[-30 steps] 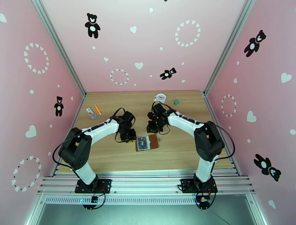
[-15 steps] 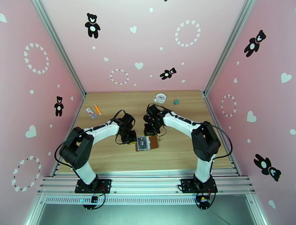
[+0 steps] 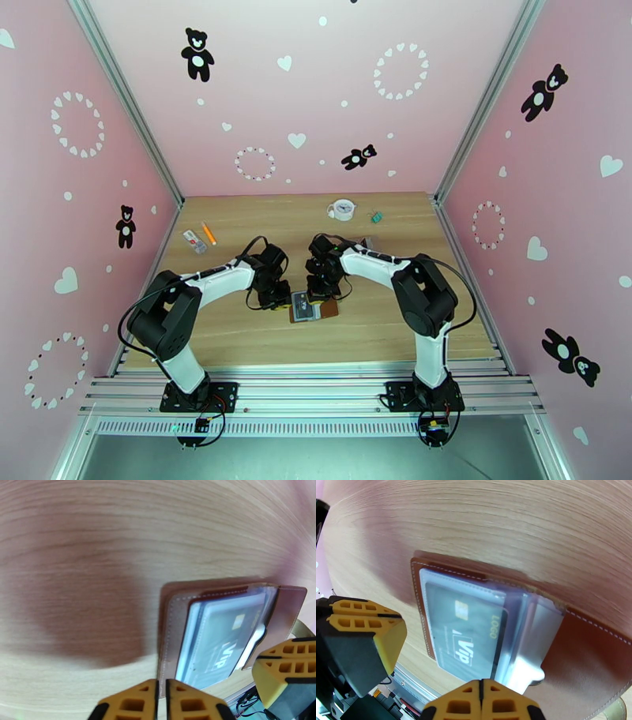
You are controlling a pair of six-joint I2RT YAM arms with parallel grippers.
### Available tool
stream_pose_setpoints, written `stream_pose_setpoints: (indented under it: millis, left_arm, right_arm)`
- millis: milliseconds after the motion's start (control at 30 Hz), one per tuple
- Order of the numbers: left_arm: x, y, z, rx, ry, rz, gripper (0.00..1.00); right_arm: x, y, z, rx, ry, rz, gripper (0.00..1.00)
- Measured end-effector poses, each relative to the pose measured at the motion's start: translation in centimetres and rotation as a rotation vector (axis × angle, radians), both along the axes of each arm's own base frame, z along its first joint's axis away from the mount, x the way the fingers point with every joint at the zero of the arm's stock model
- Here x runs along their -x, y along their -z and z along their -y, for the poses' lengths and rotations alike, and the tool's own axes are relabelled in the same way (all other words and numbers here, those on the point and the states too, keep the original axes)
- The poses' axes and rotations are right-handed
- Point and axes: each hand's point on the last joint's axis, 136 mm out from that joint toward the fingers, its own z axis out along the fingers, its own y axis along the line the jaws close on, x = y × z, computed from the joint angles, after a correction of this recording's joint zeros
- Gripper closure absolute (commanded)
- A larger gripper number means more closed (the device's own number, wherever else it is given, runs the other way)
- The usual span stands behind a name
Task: Put the credit cards into the card holder
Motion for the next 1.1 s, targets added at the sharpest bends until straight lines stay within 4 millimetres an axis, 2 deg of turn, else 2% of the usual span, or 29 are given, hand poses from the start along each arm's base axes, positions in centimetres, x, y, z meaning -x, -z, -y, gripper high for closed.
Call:
stream_pose_setpoints:
  millis: [267, 400, 700, 1100]
  left_arm:
    - [0.2, 0.2, -0.2, -0.004, 0.000, -0.007, 0.85]
    - [0.2, 0.2, -0.2, -0.005, -0.004, -0.009, 0.79]
    - [0.1, 0.2, -0.1, -0.001, -0.008, -0.005, 0.78]
    - [-0.4, -0.4, 1.6, 0.100, -0.018, 0.008, 0.74]
  right_arm:
    - [0.0, 0.5, 0.1, 0.009, 0.000, -0.008, 1.00]
    - [0.1, 1.1, 0.1, 0.018, -0.001, -0.019, 1.00]
    - [0.3, 1.9, 0.3, 0.030, -0.007, -0.028, 1.00]
    - [0.3, 2.3, 0.3, 0.023, -0.007, -0.024, 1.00]
